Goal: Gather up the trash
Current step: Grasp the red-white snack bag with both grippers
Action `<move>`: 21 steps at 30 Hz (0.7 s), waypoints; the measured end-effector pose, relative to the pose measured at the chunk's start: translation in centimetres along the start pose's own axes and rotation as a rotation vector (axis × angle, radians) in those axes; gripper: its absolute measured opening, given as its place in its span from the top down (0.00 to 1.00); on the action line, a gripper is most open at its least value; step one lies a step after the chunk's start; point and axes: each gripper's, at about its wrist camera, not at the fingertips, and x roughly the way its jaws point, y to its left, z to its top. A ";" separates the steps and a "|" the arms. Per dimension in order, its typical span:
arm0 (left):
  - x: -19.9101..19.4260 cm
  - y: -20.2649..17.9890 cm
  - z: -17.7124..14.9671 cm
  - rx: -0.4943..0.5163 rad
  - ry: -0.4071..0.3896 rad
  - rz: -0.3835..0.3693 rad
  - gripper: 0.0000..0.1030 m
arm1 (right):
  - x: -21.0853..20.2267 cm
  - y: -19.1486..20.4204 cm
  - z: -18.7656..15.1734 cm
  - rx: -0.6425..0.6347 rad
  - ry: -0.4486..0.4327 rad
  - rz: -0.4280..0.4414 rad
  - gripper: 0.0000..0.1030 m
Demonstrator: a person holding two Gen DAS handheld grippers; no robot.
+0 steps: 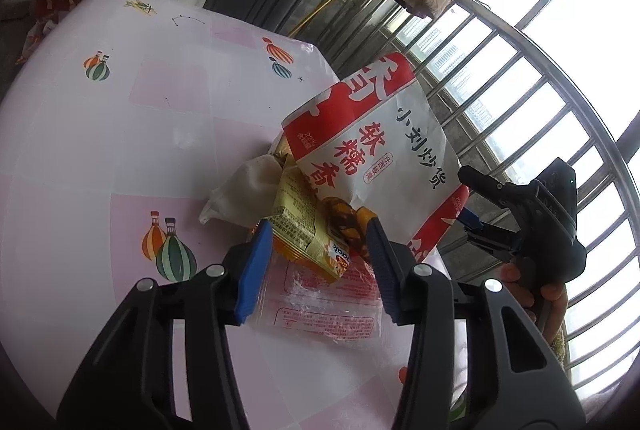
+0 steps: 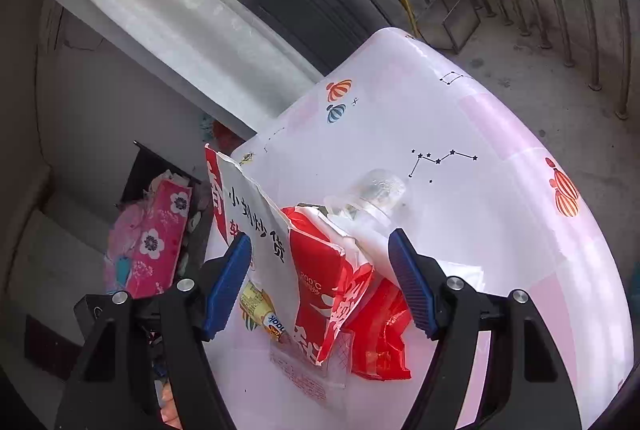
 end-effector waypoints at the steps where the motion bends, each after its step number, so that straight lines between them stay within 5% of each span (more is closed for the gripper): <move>1: 0.2 0.2 0.0 -0.001 0.011 -0.007 0.57 | 0.0 0.2 -0.1 0.001 -0.002 -0.014 0.32; 14: 0.6 2.3 1.1 -0.009 0.063 -0.093 0.57 | 0.1 2.3 0.0 0.036 -0.016 -0.066 0.35; 21: 0.1 3.0 0.8 -0.016 0.060 -0.059 0.57 | 1.3 4.5 0.2 0.002 0.046 -0.042 0.35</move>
